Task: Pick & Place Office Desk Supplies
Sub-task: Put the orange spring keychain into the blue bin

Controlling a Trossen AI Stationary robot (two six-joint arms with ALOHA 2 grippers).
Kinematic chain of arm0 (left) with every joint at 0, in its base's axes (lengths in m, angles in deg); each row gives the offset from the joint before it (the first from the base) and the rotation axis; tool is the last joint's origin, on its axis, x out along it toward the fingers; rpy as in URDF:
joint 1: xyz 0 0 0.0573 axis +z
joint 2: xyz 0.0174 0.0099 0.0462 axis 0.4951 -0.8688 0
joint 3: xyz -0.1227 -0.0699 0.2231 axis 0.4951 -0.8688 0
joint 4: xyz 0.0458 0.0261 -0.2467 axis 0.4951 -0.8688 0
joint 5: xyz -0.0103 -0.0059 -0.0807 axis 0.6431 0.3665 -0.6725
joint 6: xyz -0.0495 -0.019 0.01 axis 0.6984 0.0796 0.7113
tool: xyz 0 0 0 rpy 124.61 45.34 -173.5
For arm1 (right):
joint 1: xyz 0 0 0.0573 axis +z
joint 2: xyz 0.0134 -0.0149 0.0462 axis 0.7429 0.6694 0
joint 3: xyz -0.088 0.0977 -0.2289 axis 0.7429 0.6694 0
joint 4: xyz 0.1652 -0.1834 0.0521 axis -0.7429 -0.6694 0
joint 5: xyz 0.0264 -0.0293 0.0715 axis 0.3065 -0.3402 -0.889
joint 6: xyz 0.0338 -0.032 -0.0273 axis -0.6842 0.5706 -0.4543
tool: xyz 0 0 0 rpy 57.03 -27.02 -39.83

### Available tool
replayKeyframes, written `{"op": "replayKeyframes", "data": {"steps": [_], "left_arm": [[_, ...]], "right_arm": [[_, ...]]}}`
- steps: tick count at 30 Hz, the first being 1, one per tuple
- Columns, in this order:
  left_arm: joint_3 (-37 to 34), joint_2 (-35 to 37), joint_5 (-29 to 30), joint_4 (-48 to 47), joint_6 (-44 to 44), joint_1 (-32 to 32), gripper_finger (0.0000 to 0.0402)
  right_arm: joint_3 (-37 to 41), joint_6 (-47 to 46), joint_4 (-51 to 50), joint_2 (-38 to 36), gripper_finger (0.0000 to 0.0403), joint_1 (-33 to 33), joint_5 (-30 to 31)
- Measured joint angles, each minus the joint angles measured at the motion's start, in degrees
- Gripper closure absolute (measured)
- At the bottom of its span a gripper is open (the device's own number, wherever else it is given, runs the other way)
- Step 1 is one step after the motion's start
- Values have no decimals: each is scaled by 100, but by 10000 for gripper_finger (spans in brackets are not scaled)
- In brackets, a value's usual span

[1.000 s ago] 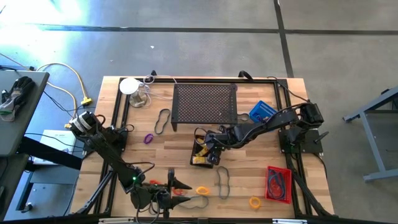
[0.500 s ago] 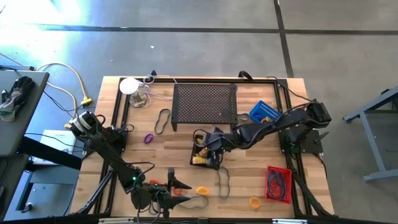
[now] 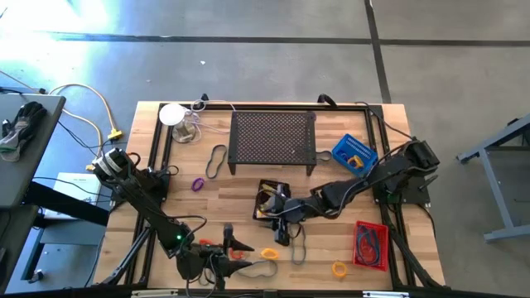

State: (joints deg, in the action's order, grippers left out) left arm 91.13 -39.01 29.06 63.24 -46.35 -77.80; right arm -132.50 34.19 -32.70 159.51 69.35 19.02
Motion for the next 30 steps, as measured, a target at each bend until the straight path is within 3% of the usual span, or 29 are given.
{"op": "replayKeyframes", "data": {"steps": [6,11,16,23,30], "left_arm": [[2,0,-392,-206,495,0,210],[2,11,-858,-521,776,-2,210],[2,241,-881,-1275,1563,0,210],[2,640,-1774,-2069,2525,83,210],[2,693,-1828,-2241,2554,122,210]], "right_arm": [[0,336,663,78,206,2,253],[9,723,550,-202,206,128,790],[0,753,149,-503,206,596,2113],[0,768,-460,-592,206,1416,3875],[2,-809,-1886,-592,206,1863,5182]]}}
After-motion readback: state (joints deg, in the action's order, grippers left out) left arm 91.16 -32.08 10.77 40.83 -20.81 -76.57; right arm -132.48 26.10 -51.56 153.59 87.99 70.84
